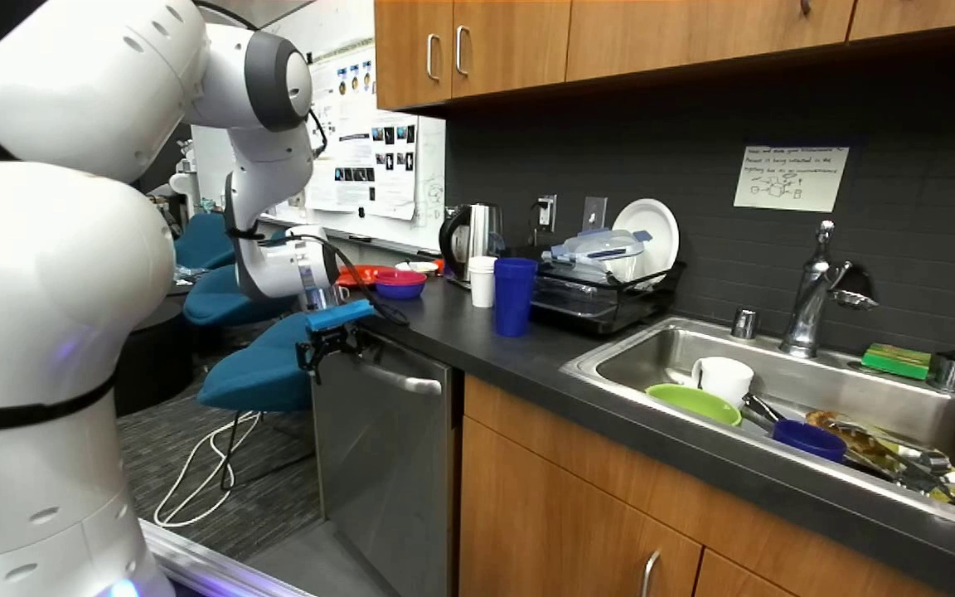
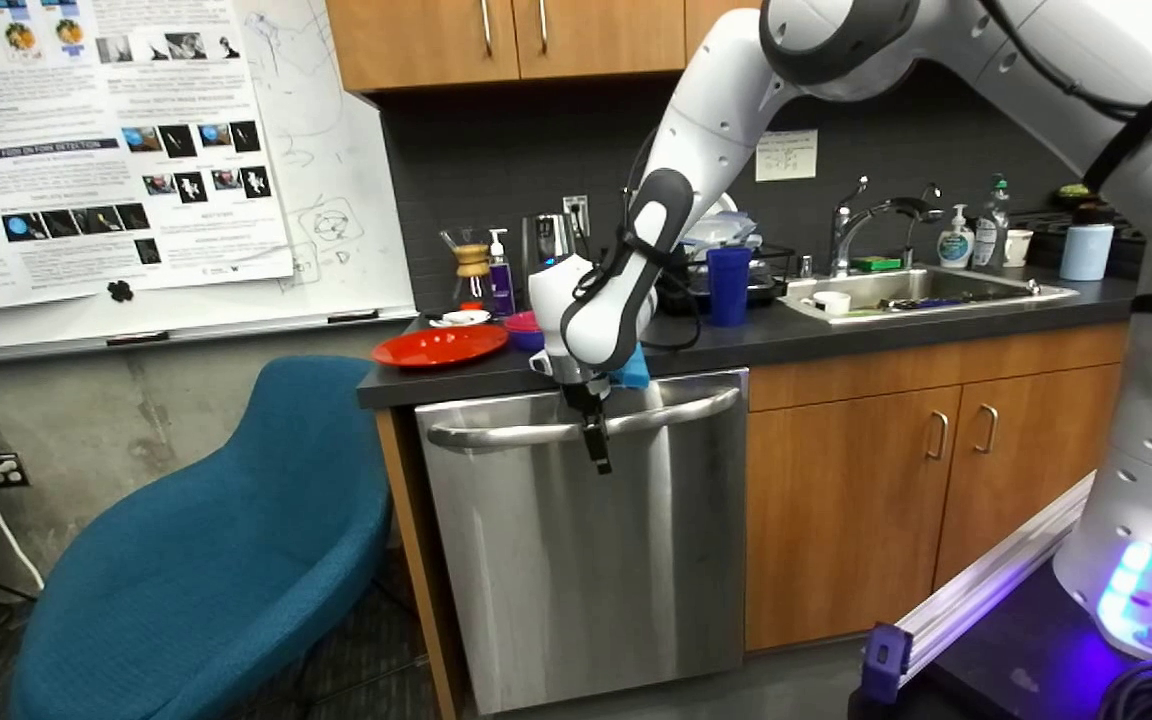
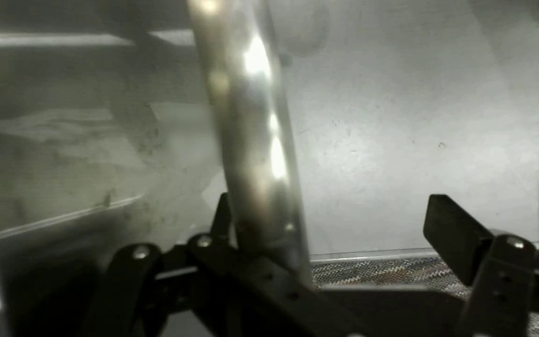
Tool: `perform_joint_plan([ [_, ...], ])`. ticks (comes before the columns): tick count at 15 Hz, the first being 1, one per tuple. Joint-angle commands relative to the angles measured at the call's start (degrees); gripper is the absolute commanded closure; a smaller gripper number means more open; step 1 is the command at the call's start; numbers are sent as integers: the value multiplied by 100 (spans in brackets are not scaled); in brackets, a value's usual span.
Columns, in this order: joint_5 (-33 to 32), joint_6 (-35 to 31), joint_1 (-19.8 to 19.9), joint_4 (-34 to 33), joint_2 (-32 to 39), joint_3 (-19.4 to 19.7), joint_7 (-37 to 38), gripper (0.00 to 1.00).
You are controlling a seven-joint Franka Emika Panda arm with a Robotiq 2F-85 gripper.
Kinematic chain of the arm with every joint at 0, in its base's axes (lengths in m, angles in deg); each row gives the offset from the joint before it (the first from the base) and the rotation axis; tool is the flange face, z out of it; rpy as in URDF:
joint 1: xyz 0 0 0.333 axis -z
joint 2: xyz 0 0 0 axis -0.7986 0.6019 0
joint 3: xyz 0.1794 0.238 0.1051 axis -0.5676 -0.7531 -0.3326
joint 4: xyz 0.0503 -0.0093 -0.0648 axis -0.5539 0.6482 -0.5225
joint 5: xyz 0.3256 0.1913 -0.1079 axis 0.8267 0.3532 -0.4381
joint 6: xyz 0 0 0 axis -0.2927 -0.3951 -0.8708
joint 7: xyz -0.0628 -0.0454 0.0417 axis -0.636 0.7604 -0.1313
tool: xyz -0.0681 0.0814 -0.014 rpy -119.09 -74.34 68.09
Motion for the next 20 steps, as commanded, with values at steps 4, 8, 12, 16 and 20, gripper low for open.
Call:
perform_joint_plan([
  [4, -86, 117, -9, -66, 24, -15, 13, 0],
  [8, -87, 126, -10, -70, 24, -14, 13, 0],
  [12, -87, 131, -11, -72, 25, -14, 13, 0],
  [16, -87, 133, -11, -73, 25, -14, 13, 0],
  [20, 43, 209, -22, -193, 67, -108, 70, 0],
])
